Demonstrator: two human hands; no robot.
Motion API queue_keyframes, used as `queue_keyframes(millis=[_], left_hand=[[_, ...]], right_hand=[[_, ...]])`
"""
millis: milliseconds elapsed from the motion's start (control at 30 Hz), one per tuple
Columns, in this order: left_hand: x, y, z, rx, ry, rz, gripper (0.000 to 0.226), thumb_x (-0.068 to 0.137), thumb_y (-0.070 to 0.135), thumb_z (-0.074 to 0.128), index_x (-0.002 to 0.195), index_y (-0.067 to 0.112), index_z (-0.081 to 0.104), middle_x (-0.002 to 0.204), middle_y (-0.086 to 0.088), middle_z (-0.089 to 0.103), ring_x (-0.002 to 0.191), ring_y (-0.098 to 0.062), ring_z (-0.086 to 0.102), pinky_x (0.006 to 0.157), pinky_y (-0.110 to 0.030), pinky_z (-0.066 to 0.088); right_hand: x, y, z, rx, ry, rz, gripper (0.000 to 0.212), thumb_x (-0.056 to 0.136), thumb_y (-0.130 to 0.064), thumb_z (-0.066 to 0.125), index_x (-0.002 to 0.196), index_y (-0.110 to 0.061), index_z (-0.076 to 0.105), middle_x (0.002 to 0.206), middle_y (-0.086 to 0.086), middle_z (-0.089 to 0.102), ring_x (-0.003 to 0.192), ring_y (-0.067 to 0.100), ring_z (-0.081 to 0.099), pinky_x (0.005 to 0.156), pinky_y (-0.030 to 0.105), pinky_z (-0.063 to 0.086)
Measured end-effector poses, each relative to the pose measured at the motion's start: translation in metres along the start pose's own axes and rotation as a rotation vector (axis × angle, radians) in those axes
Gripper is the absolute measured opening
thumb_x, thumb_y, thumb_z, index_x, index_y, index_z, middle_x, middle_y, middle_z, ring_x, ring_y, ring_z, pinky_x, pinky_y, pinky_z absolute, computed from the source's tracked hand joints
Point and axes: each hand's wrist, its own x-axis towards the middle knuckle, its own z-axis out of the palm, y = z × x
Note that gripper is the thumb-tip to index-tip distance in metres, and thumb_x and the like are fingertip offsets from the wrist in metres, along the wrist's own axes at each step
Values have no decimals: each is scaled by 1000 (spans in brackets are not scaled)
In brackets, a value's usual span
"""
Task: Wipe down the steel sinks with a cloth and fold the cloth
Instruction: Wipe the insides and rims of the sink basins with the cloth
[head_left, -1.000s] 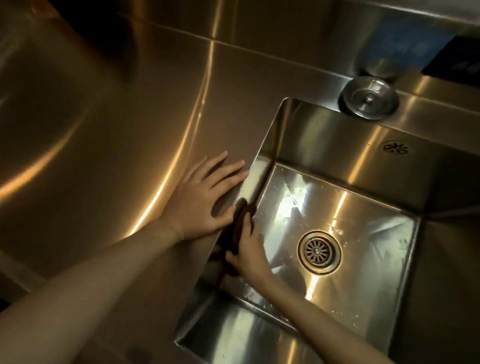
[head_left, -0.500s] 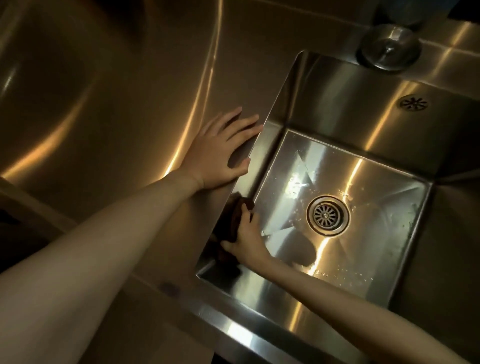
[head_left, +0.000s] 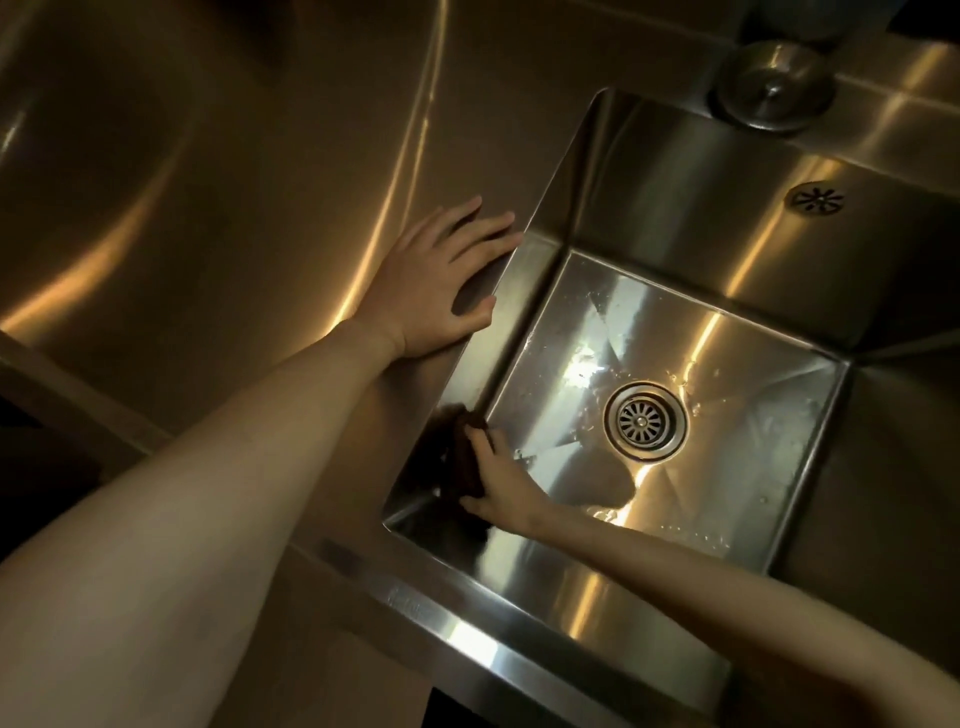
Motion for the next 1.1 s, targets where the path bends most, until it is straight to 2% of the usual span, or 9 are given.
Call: queue_keyframes(millis=[67,133,267,467,533,667,733,900,1100], left_hand=[[-1,0,0,11,0,0,62,81,42,46,140,25,43,148,5,39,139,-22,27,109,-37,22],[0,-1,-1,5,-9,9,62,81,42,47,140,25,43,147,5,40,139,-23,29,110,-39,24],[0,0,0,-25,4,15,62,80,41,48,139,24,45,147,4,41,138,-24,29,111,-44,27],[-1,-2,1,-36,3,6,62,80,42,47,139,24,45,147,5,40,139,-23,28,110,-40,23],[0,-1,0,-47,-14,7,62,81,42,47,140,24,44,148,5,38,139,-23,27,111,-41,24],[-1,-5,3,-21,-19,23,63,81,43,47,141,25,41,149,4,37,139,-25,27,110,-47,28],[0,-5,4,-23,-8,28,63,81,42,47,140,24,42,148,3,38,138,-26,29,109,-48,29],[1,-7,5,-26,33,42,62,79,40,50,139,24,45,146,3,41,137,-26,31,109,-46,29],[2,-4,3,-34,24,27,63,79,42,49,139,24,46,147,5,40,138,-23,30,108,-41,27]], right_hand=[[-41,-11,-27,-216,-90,-327,87,82,-12,66,148,-25,12,143,15,25,119,32,43,93,38,47],[-65,-17,-40,-442,-214,-515,87,85,-11,62,148,-34,7,148,14,20,124,33,36,90,41,48],[-37,-3,-17,-585,-307,-369,92,85,-8,61,149,-36,1,153,8,8,128,37,30,94,47,46],[30,53,19,-696,-489,-110,81,88,-6,54,151,-30,9,152,15,16,126,44,35,101,48,37],[17,47,14,-679,-455,-135,82,87,-7,54,151,-30,9,152,12,15,125,42,35,99,48,39],[-75,21,-31,-584,-297,-383,90,84,-16,62,148,-38,2,151,7,17,123,33,36,92,46,46],[-112,14,-50,-541,-294,-420,89,86,-22,62,146,-40,-2,150,7,19,125,31,36,93,43,47],[-61,51,-22,-614,-388,-265,88,84,-9,57,150,-34,5,152,9,16,123,35,36,88,42,46],[-4,81,9,-658,-506,-35,83,88,-5,52,150,-37,7,156,7,9,128,40,33,97,47,38]])
